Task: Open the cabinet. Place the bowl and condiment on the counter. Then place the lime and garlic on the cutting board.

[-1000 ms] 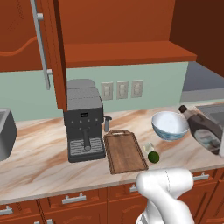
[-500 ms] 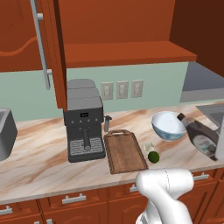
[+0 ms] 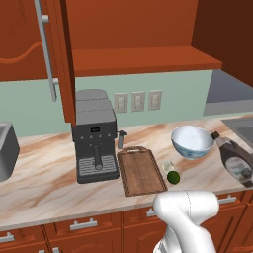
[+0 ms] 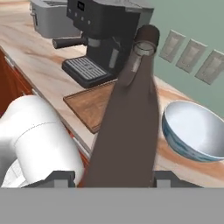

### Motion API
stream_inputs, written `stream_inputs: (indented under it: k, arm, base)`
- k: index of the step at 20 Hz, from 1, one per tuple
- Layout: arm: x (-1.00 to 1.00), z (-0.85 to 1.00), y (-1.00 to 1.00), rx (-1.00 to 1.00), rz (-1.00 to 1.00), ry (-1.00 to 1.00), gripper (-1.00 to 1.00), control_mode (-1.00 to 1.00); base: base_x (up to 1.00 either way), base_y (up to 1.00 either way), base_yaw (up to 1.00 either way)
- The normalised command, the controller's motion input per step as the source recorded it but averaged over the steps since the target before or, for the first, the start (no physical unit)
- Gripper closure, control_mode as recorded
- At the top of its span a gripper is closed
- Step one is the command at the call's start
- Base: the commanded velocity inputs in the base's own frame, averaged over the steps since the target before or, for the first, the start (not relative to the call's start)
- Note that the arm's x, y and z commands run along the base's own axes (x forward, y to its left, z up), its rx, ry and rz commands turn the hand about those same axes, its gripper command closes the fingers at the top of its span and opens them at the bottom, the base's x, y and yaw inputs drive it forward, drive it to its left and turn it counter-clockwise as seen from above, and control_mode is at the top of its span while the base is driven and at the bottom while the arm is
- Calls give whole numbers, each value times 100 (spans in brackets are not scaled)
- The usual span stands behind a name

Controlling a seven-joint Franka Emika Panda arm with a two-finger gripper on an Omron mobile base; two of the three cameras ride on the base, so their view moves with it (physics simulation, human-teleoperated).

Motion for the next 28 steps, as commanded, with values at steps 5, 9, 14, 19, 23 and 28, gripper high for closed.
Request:
stream_inputs:
  k: [5, 9, 14, 19, 23, 28]
  arm:
    - [23, -27, -33, 12, -8, -4, 100, -100]
    - [20, -16, -42, 17, -9, -5, 100, -100]
    - [21, -17, -42, 17, -10, -6, 100, -100]
    - [22, -11, -42, 15, -12, -9, 100, -100]
    - [23, -3, -30, 10, -15, -14, 100, -100]
    - [17, 0, -23, 7, -16, -18, 100, -100]
  base:
    - [0, 0, 0]
    - [0, 0, 0]
    - [0, 0, 0]
    - [0, 0, 0]
    - [0, 0, 0]
    - [0, 0, 0]
